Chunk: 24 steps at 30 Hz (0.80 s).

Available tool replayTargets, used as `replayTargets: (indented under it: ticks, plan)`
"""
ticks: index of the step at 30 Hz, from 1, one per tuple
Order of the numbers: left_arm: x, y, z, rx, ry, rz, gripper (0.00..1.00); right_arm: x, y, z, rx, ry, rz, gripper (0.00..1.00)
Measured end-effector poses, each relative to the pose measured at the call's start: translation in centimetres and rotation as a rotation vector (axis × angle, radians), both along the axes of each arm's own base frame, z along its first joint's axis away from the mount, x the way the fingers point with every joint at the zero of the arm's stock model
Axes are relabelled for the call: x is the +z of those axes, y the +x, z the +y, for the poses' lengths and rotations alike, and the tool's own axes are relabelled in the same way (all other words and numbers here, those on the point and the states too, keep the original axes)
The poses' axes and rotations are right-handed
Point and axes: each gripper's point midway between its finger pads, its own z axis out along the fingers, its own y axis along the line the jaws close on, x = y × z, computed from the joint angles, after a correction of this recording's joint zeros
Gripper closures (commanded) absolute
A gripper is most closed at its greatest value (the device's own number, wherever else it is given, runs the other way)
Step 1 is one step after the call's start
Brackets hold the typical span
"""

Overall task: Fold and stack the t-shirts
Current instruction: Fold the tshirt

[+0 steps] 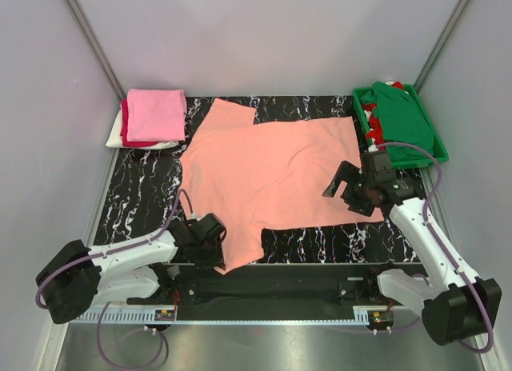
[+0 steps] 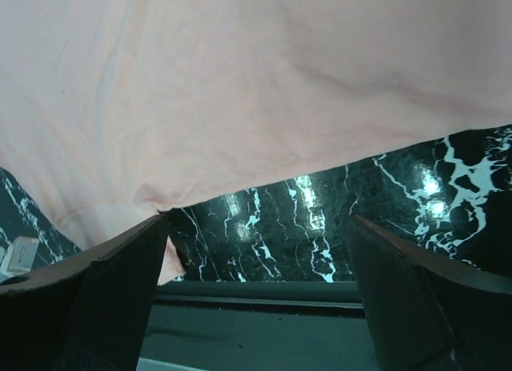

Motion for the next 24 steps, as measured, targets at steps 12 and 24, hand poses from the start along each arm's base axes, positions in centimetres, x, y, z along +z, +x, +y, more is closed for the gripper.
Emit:
replayTargets:
  ticks: [12, 24]
  plan:
    - [6.2, 5.3, 0.0, 0.038, 0.015, -0.234, 0.92, -0.2, -0.6, -8.9, -0.405, -0.070, -0.025, 0.01]
    - [8.3, 9.9, 3.8, 0.159, 0.032, -0.321, 0.90, -12.0, -4.2, -10.3, -0.640, -0.014, 0.318, 0.13]
